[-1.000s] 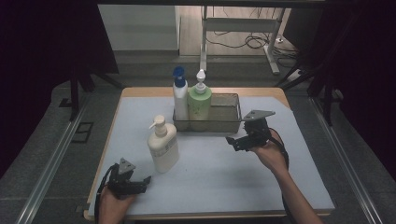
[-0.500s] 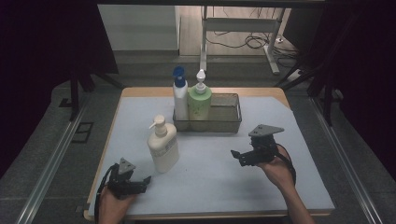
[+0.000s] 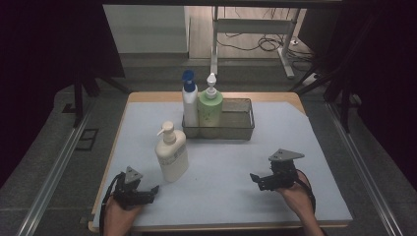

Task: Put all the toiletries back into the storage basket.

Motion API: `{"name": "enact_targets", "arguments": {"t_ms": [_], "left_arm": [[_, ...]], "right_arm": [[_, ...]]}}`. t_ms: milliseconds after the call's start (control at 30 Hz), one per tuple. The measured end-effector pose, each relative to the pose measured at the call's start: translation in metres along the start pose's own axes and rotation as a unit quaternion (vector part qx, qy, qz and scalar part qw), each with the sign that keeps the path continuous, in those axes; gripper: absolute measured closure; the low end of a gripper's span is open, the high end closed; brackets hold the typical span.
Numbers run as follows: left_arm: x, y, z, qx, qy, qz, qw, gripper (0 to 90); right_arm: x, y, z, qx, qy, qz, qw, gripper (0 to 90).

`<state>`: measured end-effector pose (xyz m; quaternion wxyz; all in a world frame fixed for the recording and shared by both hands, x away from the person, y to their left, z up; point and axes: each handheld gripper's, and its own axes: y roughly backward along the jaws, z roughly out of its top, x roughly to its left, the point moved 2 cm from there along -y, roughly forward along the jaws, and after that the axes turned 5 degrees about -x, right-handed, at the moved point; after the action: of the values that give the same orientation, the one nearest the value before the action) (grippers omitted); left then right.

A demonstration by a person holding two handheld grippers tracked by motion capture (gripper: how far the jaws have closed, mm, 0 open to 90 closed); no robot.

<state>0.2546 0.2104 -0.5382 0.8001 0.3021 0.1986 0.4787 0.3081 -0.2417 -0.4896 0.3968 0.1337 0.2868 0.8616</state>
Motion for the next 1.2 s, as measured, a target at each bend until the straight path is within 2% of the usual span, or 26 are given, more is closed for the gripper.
{"name": "enact_targets", "arguments": {"t_ms": [167, 233, 467, 500, 733, 867, 1033, 1200], "left_arm": [[0.0, 0.0, 0.0, 0.0, 0.001, 0.0, 1.0, 12.5], [0.0, 0.0, 0.0, 0.0, 0.001, 0.0, 1.0, 12.7], [0.001, 0.001, 0.001, -0.004, 0.005, 0.003, 1.0, 15.2], [0.001, 0.002, 0.001, -0.005, 0.006, 0.004, 1.0, 16.6], [0.004, 0.004, 0.002, -0.014, 0.004, -0.006, 0.9999, 34.5], [0.005, 0.004, 0.005, -0.013, 0.01, -0.028, 0.9995, 48.0], [0.007, 0.004, 0.007, -0.008, 0.022, -0.045, 0.9987, 63.6], [0.009, 0.0, 0.015, 0.0, 0.012, -0.047, 0.9988, 77.4]], "right_arm": [[-0.003, -0.009, -0.018, 0.02, -0.003, -0.006, 0.9998, 0.0], [-0.004, -0.012, -0.025, 0.028, -0.007, 0.001, 0.9996, 0.0], [-0.011, -0.019, -0.043, 0.047, -0.004, -0.007, 0.9989, 0.0], [-0.012, -0.019, -0.044, 0.042, -0.009, -0.003, 0.9991, 0.0], [-0.012, -0.019, -0.044, 0.04, -0.006, -0.007, 0.9992, 0.0], [-0.011, -0.019, -0.045, 0.039, -0.006, -0.007, 0.9992, 0.0], [-0.011, -0.019, -0.045, 0.038, -0.006, -0.006, 0.9992, 0.0], [-0.011, -0.019, -0.045, 0.039, -0.006, -0.006, 0.9992, 0.0]]}}
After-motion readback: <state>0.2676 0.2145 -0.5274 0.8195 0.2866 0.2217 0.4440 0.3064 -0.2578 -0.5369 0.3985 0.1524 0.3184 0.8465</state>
